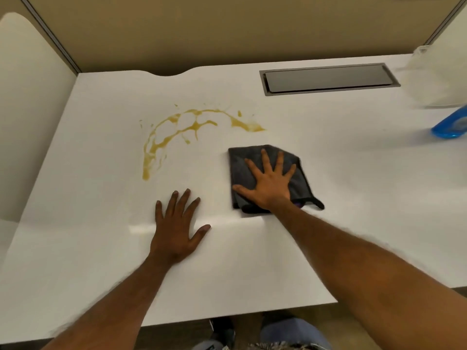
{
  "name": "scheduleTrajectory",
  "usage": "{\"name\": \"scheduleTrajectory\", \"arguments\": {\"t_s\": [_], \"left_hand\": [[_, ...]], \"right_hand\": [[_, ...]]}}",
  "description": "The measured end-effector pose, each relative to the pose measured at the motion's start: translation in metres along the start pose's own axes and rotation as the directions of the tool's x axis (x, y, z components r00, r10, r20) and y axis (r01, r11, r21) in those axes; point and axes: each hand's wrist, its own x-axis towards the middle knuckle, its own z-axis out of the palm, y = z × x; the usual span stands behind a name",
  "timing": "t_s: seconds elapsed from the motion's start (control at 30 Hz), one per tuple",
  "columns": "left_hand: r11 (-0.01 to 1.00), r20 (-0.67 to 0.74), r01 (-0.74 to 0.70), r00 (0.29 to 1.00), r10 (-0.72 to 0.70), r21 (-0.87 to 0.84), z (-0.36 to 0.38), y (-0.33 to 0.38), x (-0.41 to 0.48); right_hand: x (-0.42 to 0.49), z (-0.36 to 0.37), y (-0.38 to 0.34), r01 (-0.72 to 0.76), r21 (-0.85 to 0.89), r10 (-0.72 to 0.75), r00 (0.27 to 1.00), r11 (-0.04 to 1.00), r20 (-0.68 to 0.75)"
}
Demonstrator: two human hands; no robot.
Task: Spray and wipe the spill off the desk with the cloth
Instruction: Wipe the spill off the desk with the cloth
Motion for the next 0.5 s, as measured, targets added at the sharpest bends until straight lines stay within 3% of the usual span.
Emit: {"name": "scheduleTrajectory", "arguments": {"t_s": [0.1, 0.17, 0.23, 0.33, 0.5], "left_hand": [[1.0, 0.006, -0.002, 1.0, 0.002, 0.006, -0.002, -0.001, 0.0], [1.0, 0.013, 0.002, 1.0, -0.002, 0.006, -0.005, 0.001, -0.001], [1.0, 0.015, 0.007, 1.0, -0.007, 0.003, -0.005, 0.002, 0.0], [1.0, 0.015, 0.004, 1.0, -0.005, 0.004, -0.004, 0.003, 0.0], [0.999, -0.004, 0.031, 1.0, -0.031, -0.036, -0.004, 0.009, 0.005]], "right_hand": [[-0.045, 0.02, -0.018, 0.221, -0.018, -0.221, 0.973, 0.975, -0.058], [-0.078, 0.033, 0.008, 0.258, -0.031, -0.26, 0.959, 0.966, -0.117], [-0.093, 0.031, 0.048, 0.205, -0.052, -0.211, 0.968, 0.977, -0.138], [-0.069, 0.012, 0.085, 0.023, -0.045, -0.027, 0.996, 0.999, -0.086], [0.001, -0.005, 0.055, -0.127, 0.016, 0.127, 0.991, 0.992, -0.034]]}}
